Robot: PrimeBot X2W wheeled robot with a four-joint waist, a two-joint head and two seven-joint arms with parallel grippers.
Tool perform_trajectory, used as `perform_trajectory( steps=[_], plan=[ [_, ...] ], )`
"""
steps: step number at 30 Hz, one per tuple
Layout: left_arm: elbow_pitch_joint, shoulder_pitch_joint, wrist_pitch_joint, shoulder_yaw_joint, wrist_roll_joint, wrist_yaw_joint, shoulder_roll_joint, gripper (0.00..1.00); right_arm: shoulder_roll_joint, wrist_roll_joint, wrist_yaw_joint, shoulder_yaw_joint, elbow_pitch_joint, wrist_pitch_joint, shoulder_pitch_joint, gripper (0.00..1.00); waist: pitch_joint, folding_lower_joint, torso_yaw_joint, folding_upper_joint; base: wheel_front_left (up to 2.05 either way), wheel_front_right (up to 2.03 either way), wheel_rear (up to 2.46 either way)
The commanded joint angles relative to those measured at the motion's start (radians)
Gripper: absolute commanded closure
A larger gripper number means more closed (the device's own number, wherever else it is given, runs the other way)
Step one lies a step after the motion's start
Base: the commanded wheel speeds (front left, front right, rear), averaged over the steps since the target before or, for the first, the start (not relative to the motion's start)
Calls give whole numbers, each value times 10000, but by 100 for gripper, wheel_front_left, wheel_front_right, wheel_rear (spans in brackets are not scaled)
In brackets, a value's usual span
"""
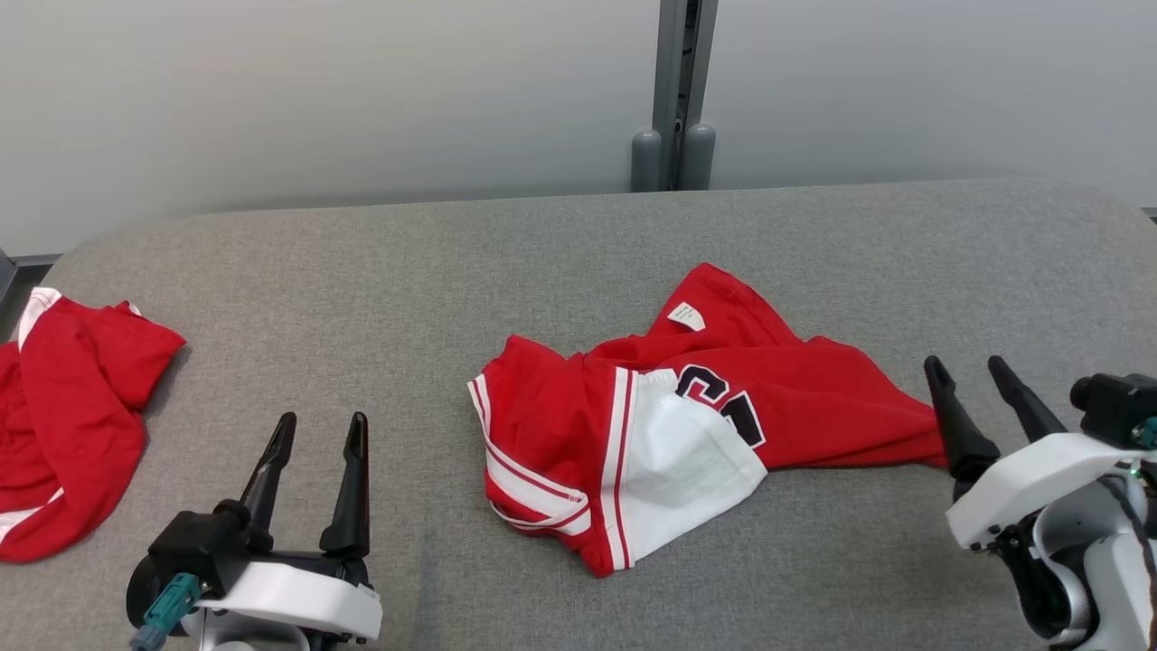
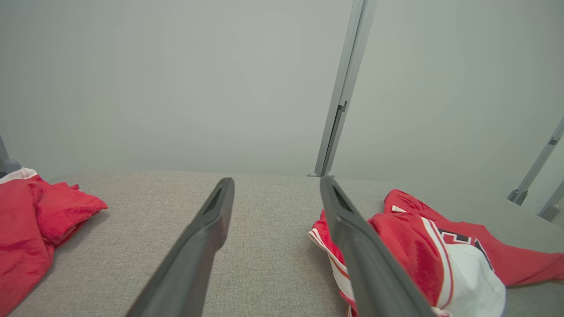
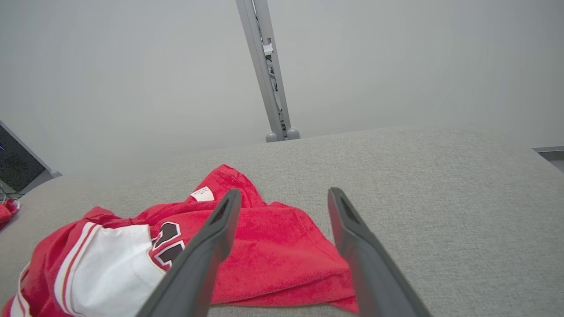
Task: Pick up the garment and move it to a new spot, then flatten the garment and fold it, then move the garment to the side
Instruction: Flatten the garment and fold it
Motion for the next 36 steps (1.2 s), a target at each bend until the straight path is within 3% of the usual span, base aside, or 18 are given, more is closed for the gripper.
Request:
perform_trajectory(
  steps=[1,10,20,29,36],
  plan=[
    [21,53,-5,37,-10,-51,58,0,173,-124,2,57,-239,-325,234,0,-43,0,-36,0,0,0,0],
    [-34,109,-5,-49,-65,6,27,0,1006,-448,2,65,-575,-1427,1005,0,-143,0,-45,0,0,0,0],
    [-96,-42,593,-564,-241,-121,-12,0,1036,-583,2,28,-518,-1379,844,0,-89,0,-147,0,0,0,0],
    [-291,-492,4351,-2727,-537,-462,279,0,961,-673,2,-139,-470,-1193,719,0,5,0,-288,0,0,0,0],
    [-367,-1333,6343,-4307,-660,-517,782,0,1051,-699,2,-114,-443,-1166,549,0,302,0,-587,0,0,0,0]
  ],
)
